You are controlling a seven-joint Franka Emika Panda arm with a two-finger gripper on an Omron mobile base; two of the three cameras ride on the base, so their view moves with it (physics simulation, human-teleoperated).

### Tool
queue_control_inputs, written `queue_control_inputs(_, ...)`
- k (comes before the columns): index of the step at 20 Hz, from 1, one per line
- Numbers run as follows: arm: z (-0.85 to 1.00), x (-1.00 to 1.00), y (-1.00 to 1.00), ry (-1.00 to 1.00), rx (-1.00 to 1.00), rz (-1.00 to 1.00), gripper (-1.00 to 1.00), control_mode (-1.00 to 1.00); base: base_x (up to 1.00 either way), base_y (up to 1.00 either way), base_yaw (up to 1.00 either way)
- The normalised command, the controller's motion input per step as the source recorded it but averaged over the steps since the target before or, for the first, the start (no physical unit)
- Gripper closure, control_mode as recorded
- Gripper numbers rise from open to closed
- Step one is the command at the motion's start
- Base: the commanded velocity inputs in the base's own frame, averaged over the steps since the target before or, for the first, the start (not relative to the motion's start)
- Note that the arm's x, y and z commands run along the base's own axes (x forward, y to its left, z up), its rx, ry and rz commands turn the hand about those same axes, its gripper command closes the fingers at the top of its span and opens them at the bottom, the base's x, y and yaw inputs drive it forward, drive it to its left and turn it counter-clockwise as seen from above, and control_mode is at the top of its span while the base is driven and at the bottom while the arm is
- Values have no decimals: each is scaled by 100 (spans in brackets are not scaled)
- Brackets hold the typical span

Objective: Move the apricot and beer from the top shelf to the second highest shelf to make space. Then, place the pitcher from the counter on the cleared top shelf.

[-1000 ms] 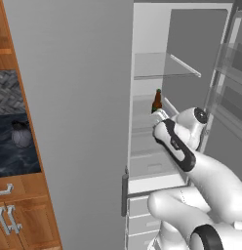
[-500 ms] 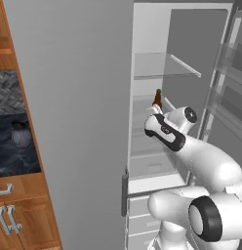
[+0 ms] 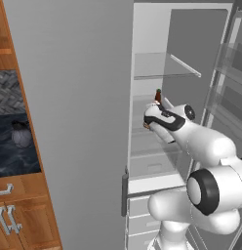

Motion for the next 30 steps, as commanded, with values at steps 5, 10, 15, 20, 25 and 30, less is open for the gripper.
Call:
queue_control_inputs(5,0,22,0,-1,0,0,100,-100,0,0,0)
queue_control_inputs(10,0,29,0,0,0,0,100,-100,0,0,0)
queue_control_inputs(15,0,42,0,0,0,0,100,-100,0,0,0)
queue_control_inputs(20,-6,52,1,0,0,0,100,-100,0,0,0)
queue_control_inputs(25,-20,49,10,-3,0,0,100,-100,0,0,0)
queue_control_inputs(30,-12,44,25,-3,0,0,-100,-100,0,0,0)
